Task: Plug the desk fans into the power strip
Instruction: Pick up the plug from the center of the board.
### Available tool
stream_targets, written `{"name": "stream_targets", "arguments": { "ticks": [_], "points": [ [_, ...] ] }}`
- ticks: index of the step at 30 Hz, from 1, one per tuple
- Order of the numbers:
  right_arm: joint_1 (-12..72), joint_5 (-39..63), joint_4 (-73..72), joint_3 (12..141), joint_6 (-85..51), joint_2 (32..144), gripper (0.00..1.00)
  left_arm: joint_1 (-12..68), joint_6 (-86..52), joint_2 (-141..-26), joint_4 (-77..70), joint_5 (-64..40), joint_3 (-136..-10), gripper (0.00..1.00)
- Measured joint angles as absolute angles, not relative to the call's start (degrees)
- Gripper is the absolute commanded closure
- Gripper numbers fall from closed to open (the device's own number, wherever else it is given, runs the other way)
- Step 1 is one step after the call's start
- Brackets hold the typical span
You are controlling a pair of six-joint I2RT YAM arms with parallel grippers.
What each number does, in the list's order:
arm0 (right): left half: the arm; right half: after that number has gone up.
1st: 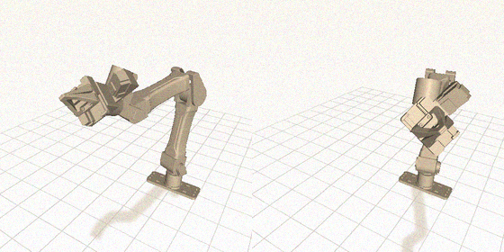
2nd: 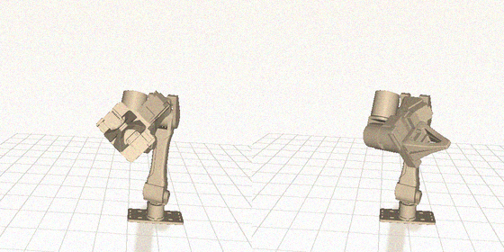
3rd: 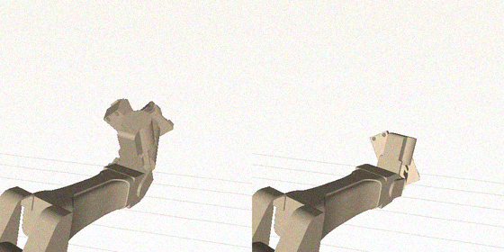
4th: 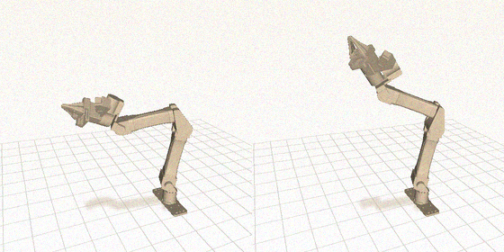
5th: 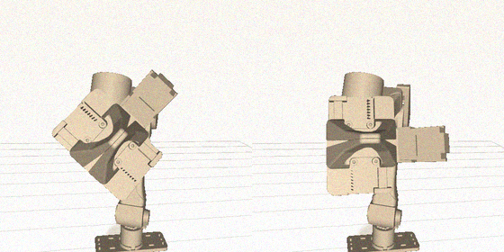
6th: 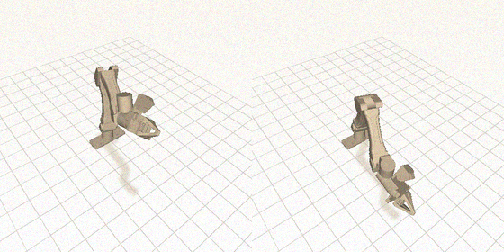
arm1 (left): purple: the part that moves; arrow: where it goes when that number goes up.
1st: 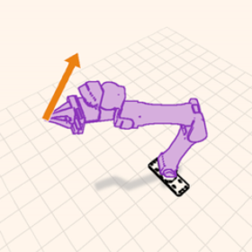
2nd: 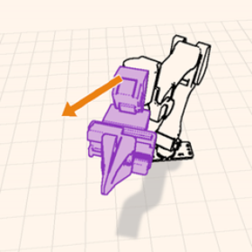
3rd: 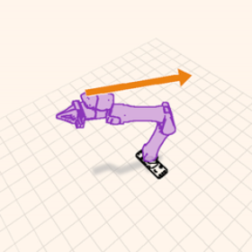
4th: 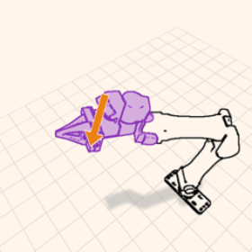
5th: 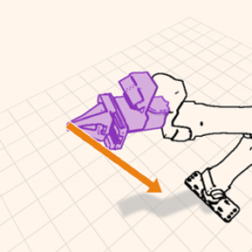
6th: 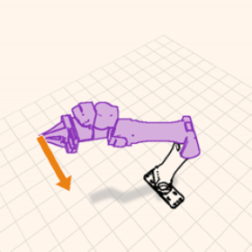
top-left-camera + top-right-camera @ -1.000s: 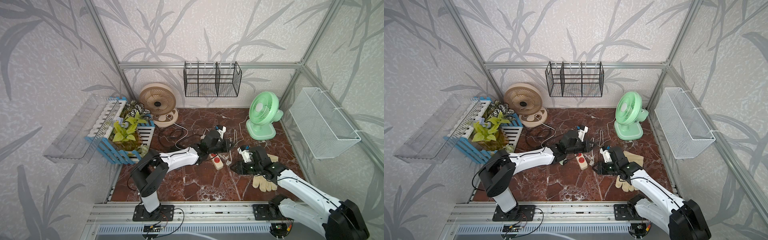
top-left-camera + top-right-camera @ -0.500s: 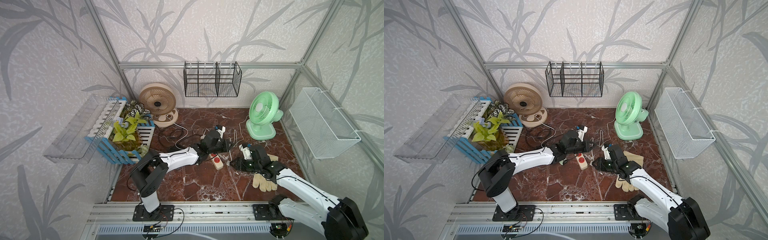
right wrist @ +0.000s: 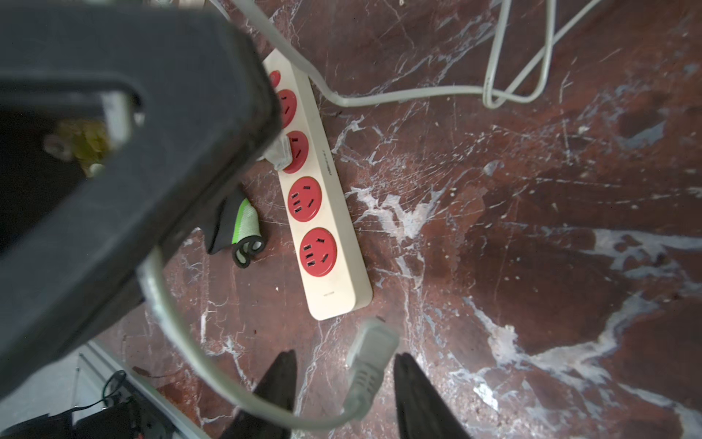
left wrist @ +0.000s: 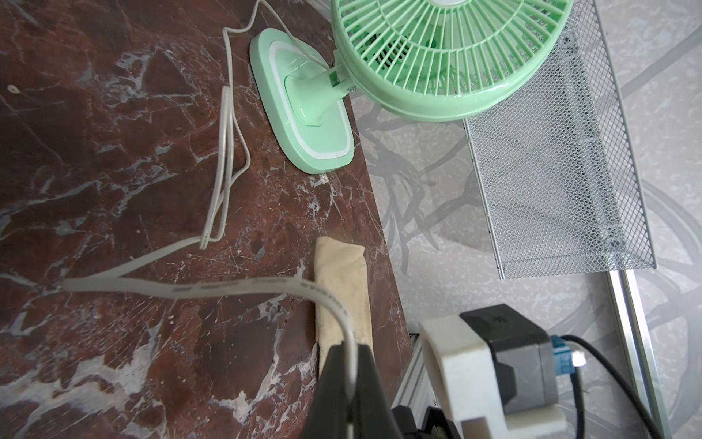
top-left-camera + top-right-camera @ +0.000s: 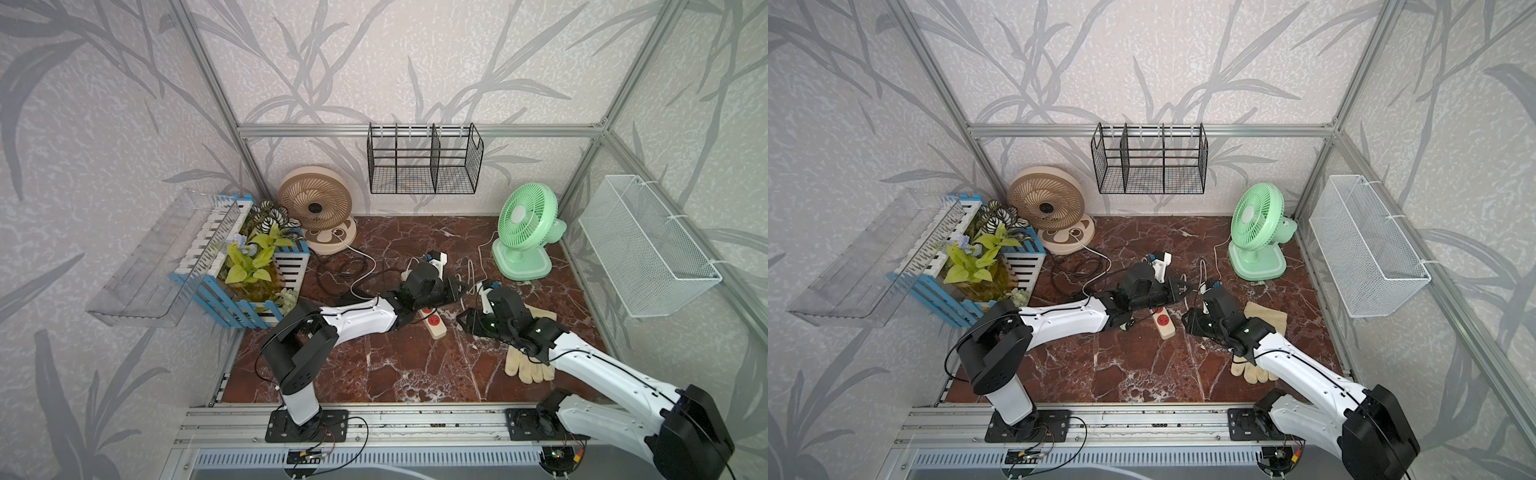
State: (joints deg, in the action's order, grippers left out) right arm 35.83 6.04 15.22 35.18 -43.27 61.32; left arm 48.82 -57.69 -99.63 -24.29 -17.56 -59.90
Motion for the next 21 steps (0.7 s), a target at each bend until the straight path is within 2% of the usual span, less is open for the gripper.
{"name": "stream_targets", "arguments": {
  "ticks": [6,18,21],
  "points": [
    [37.19,3.90,15.25,35.62,-43.51,63.86,0.66,48.93,-58.37,-99.53,-24.51,-17.08,-59.72,1.00],
    [37.45,0.78,14.98,35.92,-43.86,65.98,0.67,48.93,-58.63,-98.76,-25.08,-16.56,-59.72,1.00],
    [37.45,-0.01,14.81,36.21,-44.47,66.78,0.70,48.93,-58.63,-98.76,-25.12,-16.56,-59.72,1.00]
  ]
}}
